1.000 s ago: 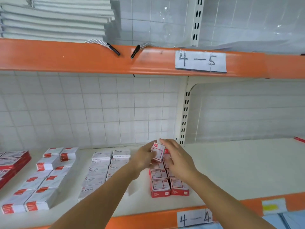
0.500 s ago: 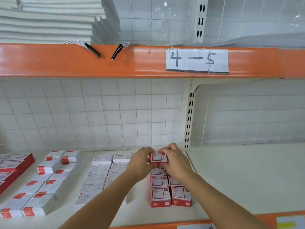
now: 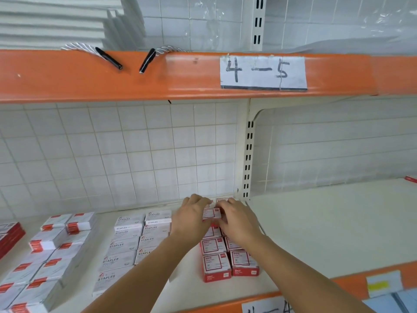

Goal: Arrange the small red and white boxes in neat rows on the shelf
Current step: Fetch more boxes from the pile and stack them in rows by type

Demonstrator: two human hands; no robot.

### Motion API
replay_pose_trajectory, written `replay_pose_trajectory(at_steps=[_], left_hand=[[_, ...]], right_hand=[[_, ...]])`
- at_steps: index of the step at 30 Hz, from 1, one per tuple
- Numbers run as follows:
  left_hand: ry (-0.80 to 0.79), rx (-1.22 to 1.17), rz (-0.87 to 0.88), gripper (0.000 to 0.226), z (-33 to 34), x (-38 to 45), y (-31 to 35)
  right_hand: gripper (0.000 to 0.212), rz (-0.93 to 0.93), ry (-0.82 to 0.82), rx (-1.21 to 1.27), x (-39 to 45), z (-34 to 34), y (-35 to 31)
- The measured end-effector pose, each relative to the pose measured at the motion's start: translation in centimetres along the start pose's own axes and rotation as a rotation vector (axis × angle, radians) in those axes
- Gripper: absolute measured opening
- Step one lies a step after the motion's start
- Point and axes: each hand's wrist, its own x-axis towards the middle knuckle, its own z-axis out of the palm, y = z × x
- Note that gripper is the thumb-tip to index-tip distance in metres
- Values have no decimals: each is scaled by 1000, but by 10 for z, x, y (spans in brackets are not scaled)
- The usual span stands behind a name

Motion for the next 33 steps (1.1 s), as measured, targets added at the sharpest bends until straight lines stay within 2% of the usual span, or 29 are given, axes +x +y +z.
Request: replay_pose_trajectory(at_steps=[4,10,14,24,33], left_hand=[[-11,42,69,47,2,2,16],[-256,93,195,55,19,2,52],[-362,79,294,60,41,3,93],[-491,-16,530,61,111,0,265],[-510,-39,580,58,176,0,427]], right_hand=[[44,63,63,-5,-12,-13,16],[54,202,50,-85,-48,-41,64],[57,347,45,-177,-93,-67,111],[55,683,63,-297,-235,-156,241],[55,768,41,-384,-317,-232,368]])
